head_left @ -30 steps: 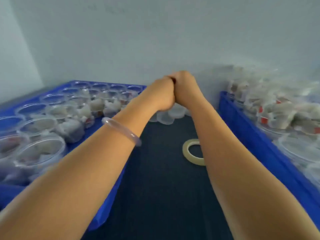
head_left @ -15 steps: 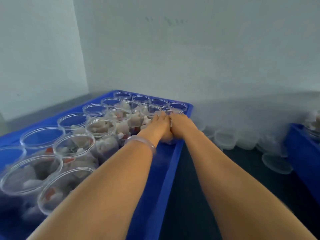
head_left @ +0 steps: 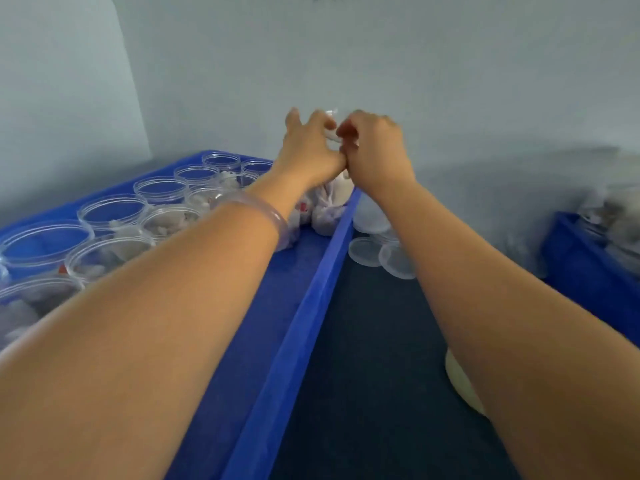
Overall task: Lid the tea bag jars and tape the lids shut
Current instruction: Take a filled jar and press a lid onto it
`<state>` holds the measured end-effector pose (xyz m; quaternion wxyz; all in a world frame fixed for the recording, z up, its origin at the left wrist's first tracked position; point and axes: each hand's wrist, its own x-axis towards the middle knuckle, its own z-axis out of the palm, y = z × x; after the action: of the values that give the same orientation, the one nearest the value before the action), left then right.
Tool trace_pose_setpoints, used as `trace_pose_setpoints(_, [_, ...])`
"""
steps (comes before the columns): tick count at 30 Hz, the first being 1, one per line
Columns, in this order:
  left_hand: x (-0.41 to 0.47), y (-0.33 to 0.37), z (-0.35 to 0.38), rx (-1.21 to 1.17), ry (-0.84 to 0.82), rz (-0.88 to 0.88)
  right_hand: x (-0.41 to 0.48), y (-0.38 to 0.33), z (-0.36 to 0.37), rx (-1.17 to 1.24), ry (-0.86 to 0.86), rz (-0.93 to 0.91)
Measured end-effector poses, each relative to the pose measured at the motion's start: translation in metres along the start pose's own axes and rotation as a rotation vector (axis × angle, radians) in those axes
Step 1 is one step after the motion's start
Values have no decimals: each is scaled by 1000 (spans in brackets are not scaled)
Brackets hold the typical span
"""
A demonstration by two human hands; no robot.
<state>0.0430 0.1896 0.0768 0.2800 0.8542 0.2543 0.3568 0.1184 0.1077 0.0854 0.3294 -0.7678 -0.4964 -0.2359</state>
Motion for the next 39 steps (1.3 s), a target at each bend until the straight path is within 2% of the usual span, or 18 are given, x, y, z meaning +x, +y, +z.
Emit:
trace_pose_setpoints(3, [-7, 47, 10, -310, 55, 87, -13, 14, -54, 5, 66, 28])
trace_pose_setpoints(5, [-15, 75, 30, -538, 66, -3, -39, 26, -79, 19, 22, 64])
trace_pose_setpoints(8, [-42, 87, 78, -532, 62, -169, -93, 43, -92, -14, -80, 70])
trace_pose_setpoints(11, [-83, 73, 125, -493, 50, -180, -143, 57, -87, -9, -140, 122])
trace_pose_setpoints(15, [-114, 46, 156, -592, 154, -300, -174, 68, -70, 34, -242, 119])
trace_pose_setpoints(17, [-118, 37, 163, -620, 193, -255, -178, 76, -63, 32, -273, 118])
trace_pose_setpoints(18, [-118, 34, 165, -646, 205, -218, -177, 84, -61, 87, -245, 169])
trace_pose_setpoints(20, [-118, 30, 166, -730, 209, -177, -172, 107, -62, 356, -61, 406])
trace_pose_setpoints(21, [-119, 29, 165, -769, 200, -178, -170, 127, -60, 393, 36, 543])
trace_pose_setpoints(22, [-118, 27, 166, -792, 188, -178, -167, 151, -58, 282, 57, 653])
trace_pose_setpoints(24, [-123, 23, 168, -807, 160, -154, -173, 204, -51, -93, -177, 870])
trace_pose_setpoints(26, [-126, 21, 171, -802, 161, -105, -182, 236, -43, -288, -435, 1028])
trace_pose_setpoints(27, [-126, 20, 171, -794, 166, -73, -184, 244, -38, -342, -487, 1052])
trace_pose_setpoints(29, [-126, 17, 171, -781, 163, -40, -186, 246, -31, -408, -499, 1056])
trace_pose_setpoints(31, [-124, 17, 171, -781, 148, -41, -185, 237, -31, -365, -485, 1005])
trace_pose_setpoints(34, [-126, 14, 171, -765, 103, -127, -178, 210, -47, -143, -507, 742])
trace_pose_setpoints(36, [-130, 14, 171, -774, 48, -221, -170, 183, -71, -65, -610, 539])
trace_pose_setpoints(39, [-136, 17, 168, -805, 26, -252, -158, 146, -97, 40, -666, 349])
